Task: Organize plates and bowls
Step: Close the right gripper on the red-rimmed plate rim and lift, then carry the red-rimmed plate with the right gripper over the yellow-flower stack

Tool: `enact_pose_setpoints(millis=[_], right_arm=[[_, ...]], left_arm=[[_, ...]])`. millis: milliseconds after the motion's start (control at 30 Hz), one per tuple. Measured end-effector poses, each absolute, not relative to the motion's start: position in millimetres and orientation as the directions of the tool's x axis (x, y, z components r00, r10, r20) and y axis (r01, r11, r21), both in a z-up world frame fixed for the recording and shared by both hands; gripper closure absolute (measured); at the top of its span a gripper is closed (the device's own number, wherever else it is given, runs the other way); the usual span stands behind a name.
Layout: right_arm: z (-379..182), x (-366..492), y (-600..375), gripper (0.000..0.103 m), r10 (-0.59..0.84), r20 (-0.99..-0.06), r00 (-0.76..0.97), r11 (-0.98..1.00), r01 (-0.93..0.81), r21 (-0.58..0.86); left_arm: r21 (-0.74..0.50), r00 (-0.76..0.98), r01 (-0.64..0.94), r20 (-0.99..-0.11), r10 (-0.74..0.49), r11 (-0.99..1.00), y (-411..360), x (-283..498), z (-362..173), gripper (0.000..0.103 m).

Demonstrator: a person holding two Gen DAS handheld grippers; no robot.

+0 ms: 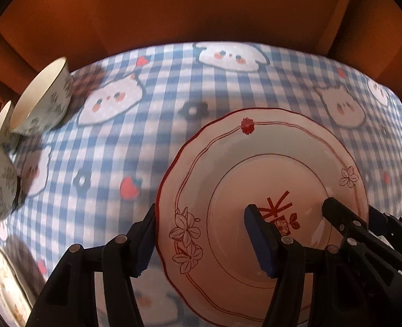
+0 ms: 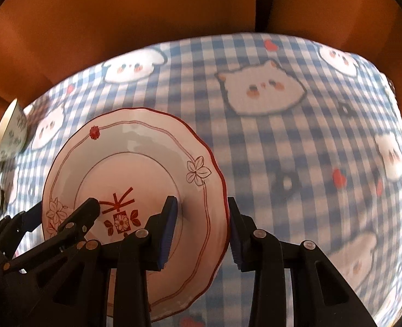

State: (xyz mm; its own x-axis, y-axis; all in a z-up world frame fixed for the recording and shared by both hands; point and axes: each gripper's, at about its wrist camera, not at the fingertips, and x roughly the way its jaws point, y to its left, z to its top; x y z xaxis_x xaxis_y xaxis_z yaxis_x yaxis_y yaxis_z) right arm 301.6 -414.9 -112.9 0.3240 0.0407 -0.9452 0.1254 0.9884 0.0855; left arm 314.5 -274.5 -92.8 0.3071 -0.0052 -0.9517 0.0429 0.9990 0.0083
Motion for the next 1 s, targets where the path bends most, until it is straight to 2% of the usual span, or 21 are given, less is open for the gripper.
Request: enact_pose_setpoints(millis=[333,1000], right_arm=[[-108.9,262.7,-412.2,0.064,0.059,-0.958,0.280,0.987,0.131,0.099],[-113.5,285.9,-403.8,0.060,0.031,-0.956,0.293,0.999,0.024,0.040]], left_arm=[[0.009,0.292,0.064,-0.956,-0.010,0.998,-270.4,279.0,-91.9,0.040],[0.046,0.301,0.042,-0.953,0.032,0.998,-272.0,278.0,-93.2,0.041]])
